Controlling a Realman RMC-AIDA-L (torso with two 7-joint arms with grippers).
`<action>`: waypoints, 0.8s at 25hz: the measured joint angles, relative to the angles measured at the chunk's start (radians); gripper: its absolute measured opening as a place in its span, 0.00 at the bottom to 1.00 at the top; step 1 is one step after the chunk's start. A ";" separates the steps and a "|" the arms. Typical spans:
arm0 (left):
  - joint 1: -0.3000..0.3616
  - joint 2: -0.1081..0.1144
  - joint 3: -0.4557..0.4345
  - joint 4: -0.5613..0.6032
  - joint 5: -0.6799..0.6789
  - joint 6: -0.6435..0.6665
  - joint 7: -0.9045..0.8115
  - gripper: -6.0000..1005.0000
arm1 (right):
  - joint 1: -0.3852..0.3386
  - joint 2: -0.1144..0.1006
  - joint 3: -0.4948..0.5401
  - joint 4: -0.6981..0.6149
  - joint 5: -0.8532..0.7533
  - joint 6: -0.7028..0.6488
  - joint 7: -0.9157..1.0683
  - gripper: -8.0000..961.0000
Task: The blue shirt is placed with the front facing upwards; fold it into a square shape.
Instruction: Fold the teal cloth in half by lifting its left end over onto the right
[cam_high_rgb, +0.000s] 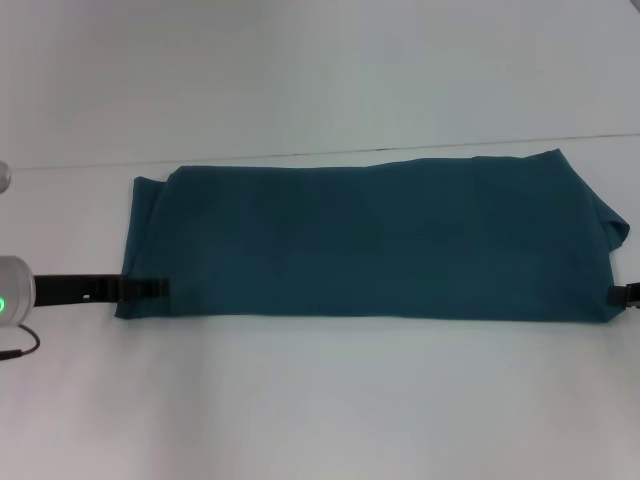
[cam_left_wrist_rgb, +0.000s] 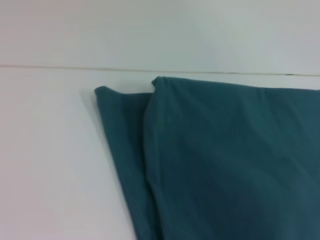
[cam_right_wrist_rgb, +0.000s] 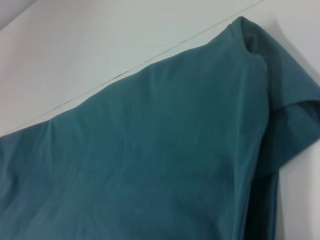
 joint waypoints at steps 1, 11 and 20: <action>0.003 0.000 0.000 -0.001 0.001 -0.001 0.000 0.82 | 0.000 0.000 0.000 0.000 0.000 0.000 0.000 0.01; 0.020 0.000 -0.007 -0.009 0.026 0.003 -0.010 0.81 | 0.000 -0.003 0.000 0.001 0.001 0.000 0.000 0.01; 0.022 -0.004 0.007 -0.009 0.027 0.016 -0.010 0.81 | -0.001 -0.003 0.000 0.000 0.001 0.000 0.000 0.01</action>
